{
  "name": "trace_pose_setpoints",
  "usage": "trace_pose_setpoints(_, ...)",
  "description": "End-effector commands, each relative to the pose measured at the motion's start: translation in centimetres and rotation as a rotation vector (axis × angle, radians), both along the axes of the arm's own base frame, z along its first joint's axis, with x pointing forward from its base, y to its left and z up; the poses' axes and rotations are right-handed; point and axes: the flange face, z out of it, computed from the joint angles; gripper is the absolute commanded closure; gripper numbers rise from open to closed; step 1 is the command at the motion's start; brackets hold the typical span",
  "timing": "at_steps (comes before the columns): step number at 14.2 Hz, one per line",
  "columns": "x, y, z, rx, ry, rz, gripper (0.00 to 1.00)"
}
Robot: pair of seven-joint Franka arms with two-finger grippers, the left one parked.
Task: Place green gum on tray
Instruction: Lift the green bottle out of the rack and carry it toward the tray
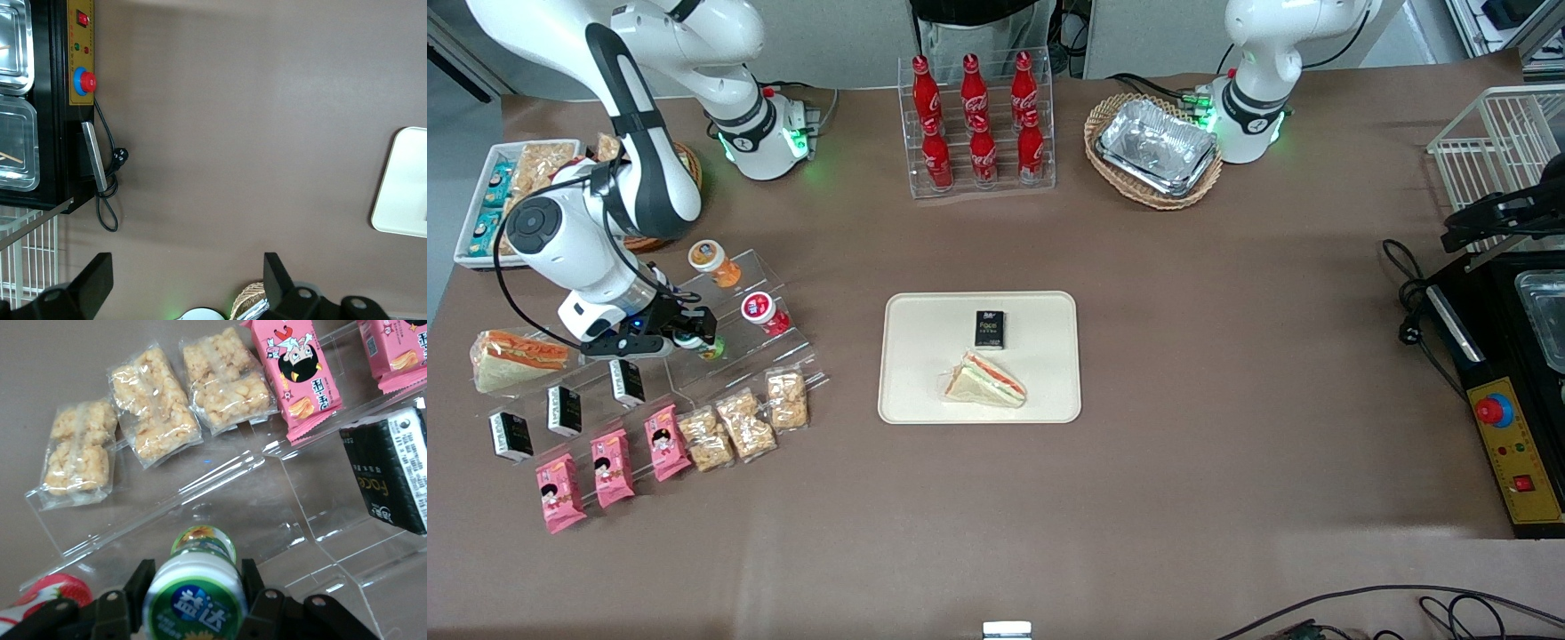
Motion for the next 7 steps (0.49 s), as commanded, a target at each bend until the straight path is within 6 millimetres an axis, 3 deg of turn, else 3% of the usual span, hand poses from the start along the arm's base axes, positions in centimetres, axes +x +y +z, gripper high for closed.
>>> trace_pose_setpoints(1,0.1,-0.2,1.4,-0.008,-0.029,0.014,0.75)
trace_pose_setpoints(2,0.2,0.0,2.5,-0.008,-0.047,0.016,0.81)
trace_pose_setpoints(4,0.3,0.1,5.1,-0.007,-0.052,0.026,0.81)
trace_pose_setpoints(7,1.4,0.4,12.3,0.001,-0.006,0.056,0.81)
